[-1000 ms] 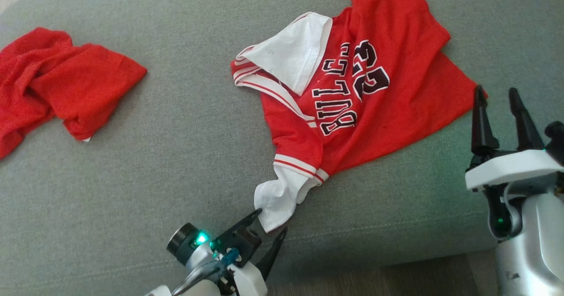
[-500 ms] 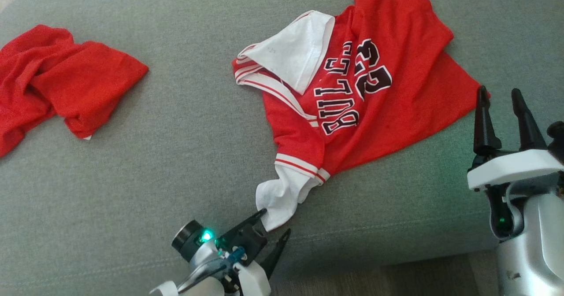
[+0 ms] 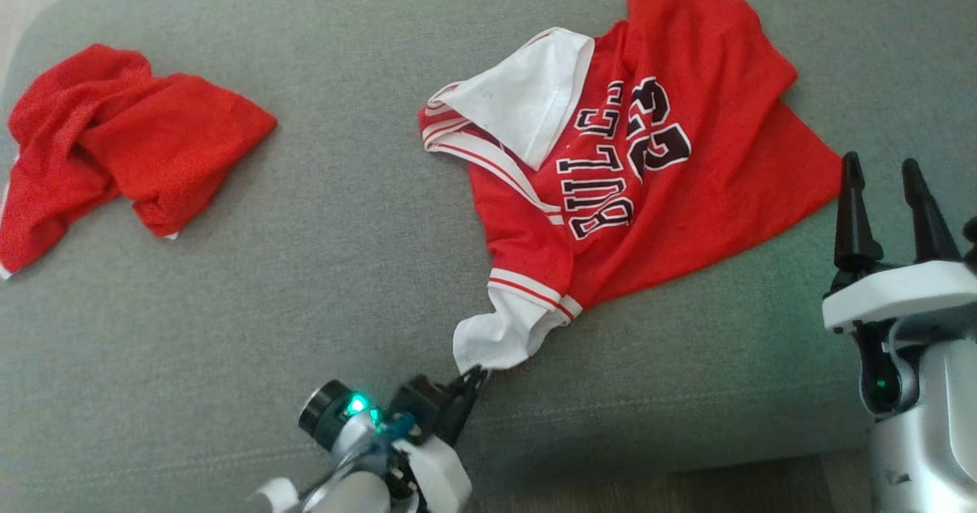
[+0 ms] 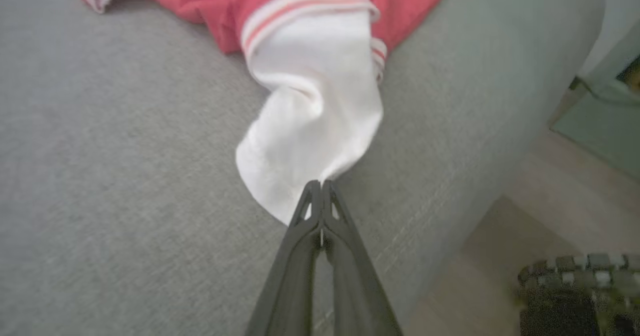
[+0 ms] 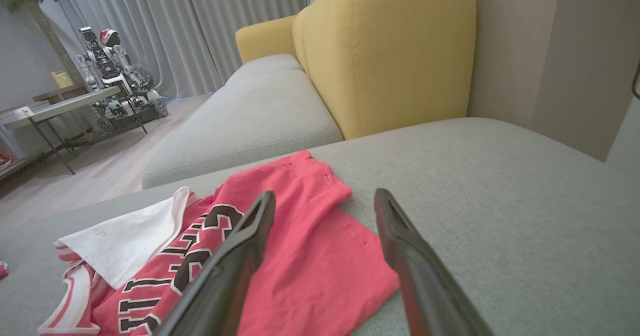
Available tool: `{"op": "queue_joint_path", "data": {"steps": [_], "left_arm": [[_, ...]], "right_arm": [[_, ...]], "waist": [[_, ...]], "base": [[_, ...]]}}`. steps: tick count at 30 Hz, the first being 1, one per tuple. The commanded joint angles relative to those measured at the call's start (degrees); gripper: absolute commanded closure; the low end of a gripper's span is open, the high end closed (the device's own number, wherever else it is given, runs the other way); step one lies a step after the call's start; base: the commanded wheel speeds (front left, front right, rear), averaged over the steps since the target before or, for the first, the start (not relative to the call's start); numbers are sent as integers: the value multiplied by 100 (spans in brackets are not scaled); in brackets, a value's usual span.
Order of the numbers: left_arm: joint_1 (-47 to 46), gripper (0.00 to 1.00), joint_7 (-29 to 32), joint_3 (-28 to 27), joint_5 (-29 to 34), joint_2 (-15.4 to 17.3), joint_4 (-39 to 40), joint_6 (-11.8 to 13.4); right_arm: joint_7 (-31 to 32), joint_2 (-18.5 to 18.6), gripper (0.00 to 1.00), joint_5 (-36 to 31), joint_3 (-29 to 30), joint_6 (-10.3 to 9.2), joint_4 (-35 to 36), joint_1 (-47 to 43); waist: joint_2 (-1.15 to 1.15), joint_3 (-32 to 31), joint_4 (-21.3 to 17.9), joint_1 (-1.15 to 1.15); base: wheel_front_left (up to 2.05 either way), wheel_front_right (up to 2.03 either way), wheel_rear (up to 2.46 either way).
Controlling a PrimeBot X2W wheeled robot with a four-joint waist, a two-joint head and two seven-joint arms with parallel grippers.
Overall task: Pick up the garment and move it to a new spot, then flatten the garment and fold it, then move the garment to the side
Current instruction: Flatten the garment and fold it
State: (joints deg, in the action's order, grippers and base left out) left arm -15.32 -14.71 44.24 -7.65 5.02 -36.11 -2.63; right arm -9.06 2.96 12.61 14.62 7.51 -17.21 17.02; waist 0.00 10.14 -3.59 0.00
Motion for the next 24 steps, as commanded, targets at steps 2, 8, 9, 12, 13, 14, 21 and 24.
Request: {"op": "queue_joint_path", "data": {"steps": [2,8,9,12,13,14,21,24], "left_arm": [[115,100,-29,-576,-525,-64,616,-109],[363,100,-29,-1147,-679,7,1678,2],[439,100,-29,-1284,-754,0,1864,13],[662,100,-29,-1660,-1079,-59,2315,-17],[713,100,-29,-1751,-1159,-75,2424,-25],[751,100,-29,-1829,-1235,-89,2511,-34],[803,100,-21,-2033,-1697,-152,2662,-66],[744,100,-16,-2009,-1726,-156,2659,-76]], "right_arm": [[77,-8,0,-186,5,-2,27,39],[192,-8,0,-278,413,-2,-407,-12],[204,-8,0,-245,494,-2,-511,-2],[212,-8,0,-68,724,-2,-897,84],[204,-8,0,-7,781,-2,-1046,124],[182,-8,0,40,843,-2,-1200,174],[-205,-8,0,404,1006,-2,-2537,777],[-361,-8,0,338,1204,-2,-3215,1123]], "waist": [[0,-105,99,0],[0,-266,314,0],[0,-295,352,0],[0,-366,461,0],[0,-374,494,0],[0,-375,521,0],[0,-232,645,0],[0,-125,693,0]], "base": [[0,0,0],[0,0,0],[0,0,0],[0,0,0],[0,0,0],[0,0,0],[0,0,0],[0,0,0]]}}
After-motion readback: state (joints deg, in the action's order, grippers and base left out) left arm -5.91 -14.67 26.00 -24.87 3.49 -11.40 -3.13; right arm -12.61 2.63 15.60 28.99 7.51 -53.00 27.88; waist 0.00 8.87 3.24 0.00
